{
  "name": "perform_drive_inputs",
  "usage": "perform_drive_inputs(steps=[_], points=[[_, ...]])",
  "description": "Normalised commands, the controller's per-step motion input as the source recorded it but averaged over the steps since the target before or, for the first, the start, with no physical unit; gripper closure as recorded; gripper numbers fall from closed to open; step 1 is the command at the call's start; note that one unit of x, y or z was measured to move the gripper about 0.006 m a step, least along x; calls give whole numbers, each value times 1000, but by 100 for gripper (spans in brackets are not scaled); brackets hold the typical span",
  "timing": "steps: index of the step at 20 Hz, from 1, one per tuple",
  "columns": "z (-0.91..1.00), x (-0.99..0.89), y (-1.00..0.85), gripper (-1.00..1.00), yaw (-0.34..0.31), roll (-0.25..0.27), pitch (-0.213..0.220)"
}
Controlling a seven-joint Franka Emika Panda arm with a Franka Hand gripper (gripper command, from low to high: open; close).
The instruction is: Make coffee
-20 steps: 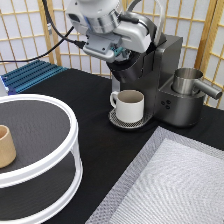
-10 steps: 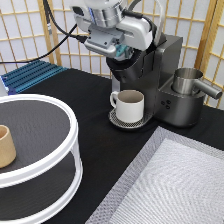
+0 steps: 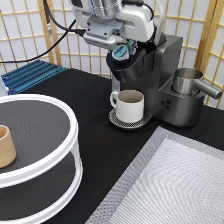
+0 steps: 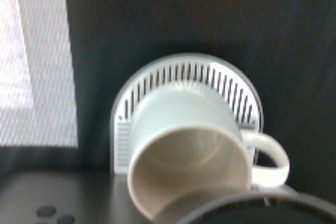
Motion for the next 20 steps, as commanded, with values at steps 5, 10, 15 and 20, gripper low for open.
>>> perform_drive_inputs(steps=[5, 10, 15, 20], points=[[903, -427, 118, -100, -10, -118, -81], [1000, -5, 749, -100, -6, -105, -33], [1000, 292, 916, -100, -42, -160, 0], [713, 329, 826, -100, -53, -200, 11]])
